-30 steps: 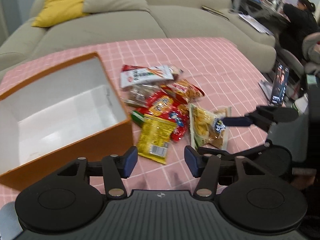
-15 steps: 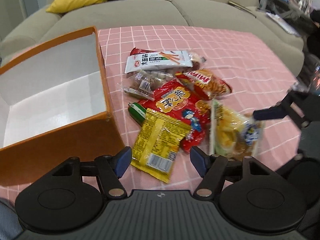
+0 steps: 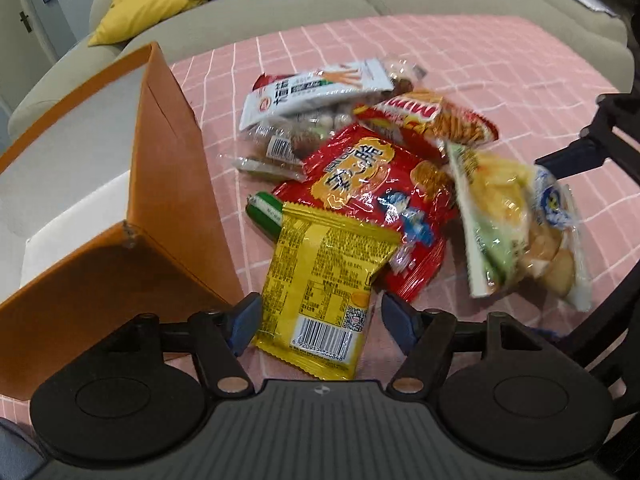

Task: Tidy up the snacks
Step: 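Reach the left tool to the yellow packet while the right tool reaches the potato-chip bag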

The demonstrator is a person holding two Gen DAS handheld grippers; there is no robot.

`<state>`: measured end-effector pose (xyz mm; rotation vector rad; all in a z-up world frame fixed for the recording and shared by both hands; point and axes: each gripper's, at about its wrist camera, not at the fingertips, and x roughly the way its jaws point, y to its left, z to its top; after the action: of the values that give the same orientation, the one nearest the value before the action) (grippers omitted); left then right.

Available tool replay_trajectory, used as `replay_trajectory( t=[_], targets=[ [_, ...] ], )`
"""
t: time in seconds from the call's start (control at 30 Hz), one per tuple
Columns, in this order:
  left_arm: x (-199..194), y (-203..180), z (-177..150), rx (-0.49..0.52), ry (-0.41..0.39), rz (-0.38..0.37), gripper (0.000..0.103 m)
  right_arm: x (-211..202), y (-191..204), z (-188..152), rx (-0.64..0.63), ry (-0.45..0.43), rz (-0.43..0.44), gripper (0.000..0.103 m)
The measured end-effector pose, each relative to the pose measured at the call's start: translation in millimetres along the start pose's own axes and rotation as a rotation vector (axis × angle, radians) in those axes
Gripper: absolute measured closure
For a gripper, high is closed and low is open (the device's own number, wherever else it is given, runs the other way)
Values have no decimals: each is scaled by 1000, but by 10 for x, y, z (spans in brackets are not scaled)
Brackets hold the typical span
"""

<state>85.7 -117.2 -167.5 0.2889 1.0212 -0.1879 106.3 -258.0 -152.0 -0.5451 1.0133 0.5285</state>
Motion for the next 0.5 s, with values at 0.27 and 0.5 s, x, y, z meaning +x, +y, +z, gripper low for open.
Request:
replay_trajectory(
  t=[0.27,0.5],
  targets=[
    [-25,23,-59,55,19,-29,44,-4,55,4,55,-18,-60,18],
    [-134,43,-156,112,122,-88,44,-87,218,34,96,10,-32,22]
  ],
)
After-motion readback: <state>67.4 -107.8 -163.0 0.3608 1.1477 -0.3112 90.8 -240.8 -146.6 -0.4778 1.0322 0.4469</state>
